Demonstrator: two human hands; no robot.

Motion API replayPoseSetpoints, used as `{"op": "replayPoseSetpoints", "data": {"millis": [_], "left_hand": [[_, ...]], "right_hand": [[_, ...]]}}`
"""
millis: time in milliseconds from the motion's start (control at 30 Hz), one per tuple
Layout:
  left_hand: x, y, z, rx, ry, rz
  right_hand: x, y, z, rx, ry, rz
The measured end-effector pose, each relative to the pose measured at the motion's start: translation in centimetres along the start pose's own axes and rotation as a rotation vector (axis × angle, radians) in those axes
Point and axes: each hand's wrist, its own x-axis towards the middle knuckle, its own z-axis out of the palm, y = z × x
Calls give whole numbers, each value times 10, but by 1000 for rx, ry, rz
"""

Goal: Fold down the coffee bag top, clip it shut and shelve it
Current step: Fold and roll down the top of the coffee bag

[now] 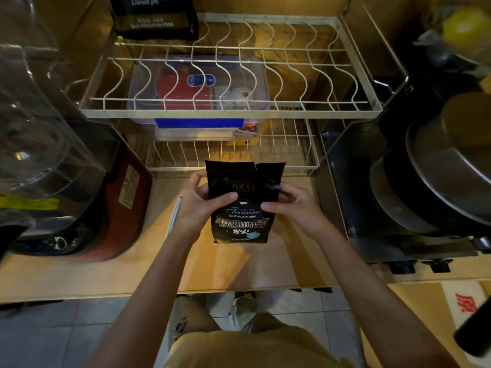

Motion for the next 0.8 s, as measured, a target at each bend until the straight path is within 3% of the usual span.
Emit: {"op": "replayPoseSetpoints", "data": {"millis": [233, 533, 633, 800], "left_hand": [[2, -4, 4, 35, -17, -71], [5, -2, 2, 92, -14, -49], [2, 1, 5, 68, 7, -34], [-6, 1, 22, -24, 207, 8]], "right_hand": [[3, 8, 6, 188, 63, 16], [4, 1, 7, 134, 116, 9], [1, -4, 13, 229, 122, 7], [-7, -12, 32, 329, 300, -57]]}}
